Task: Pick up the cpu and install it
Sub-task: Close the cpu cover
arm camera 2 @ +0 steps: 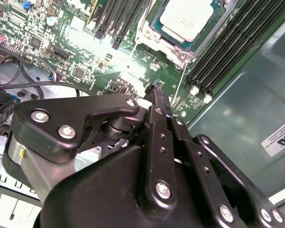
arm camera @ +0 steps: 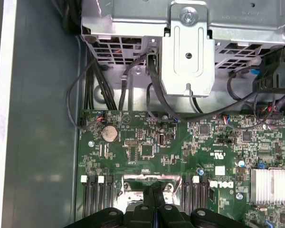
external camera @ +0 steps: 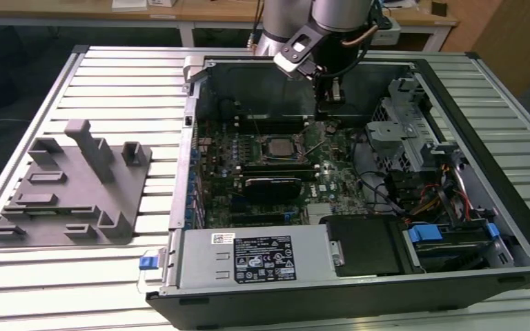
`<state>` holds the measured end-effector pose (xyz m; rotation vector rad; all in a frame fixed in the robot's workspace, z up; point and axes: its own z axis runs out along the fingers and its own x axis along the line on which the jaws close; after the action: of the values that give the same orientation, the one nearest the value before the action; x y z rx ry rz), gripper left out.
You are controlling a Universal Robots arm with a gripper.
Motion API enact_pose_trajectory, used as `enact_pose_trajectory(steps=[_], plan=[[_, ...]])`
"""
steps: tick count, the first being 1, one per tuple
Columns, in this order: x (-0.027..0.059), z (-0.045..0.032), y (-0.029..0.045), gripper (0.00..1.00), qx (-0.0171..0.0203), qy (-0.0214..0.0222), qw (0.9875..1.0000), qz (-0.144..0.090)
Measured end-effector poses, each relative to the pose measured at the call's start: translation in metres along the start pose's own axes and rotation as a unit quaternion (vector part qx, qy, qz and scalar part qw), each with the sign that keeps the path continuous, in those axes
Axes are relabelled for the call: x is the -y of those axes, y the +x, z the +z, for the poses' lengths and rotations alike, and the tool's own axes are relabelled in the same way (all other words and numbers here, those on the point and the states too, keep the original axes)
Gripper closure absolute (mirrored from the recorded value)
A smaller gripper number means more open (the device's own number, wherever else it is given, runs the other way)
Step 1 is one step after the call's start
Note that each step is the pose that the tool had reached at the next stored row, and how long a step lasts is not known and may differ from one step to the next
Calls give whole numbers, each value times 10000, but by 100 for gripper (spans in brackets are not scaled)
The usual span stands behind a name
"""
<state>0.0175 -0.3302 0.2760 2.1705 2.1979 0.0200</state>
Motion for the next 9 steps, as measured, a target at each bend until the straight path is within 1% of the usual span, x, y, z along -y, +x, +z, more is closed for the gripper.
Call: enact_pose_trajectory(steps=[3, 9], plan=[[-28, 2, -1, 89, 0, 0, 10000, 0], [-114, 18, 0, 89, -1, 4, 10000, 0]])
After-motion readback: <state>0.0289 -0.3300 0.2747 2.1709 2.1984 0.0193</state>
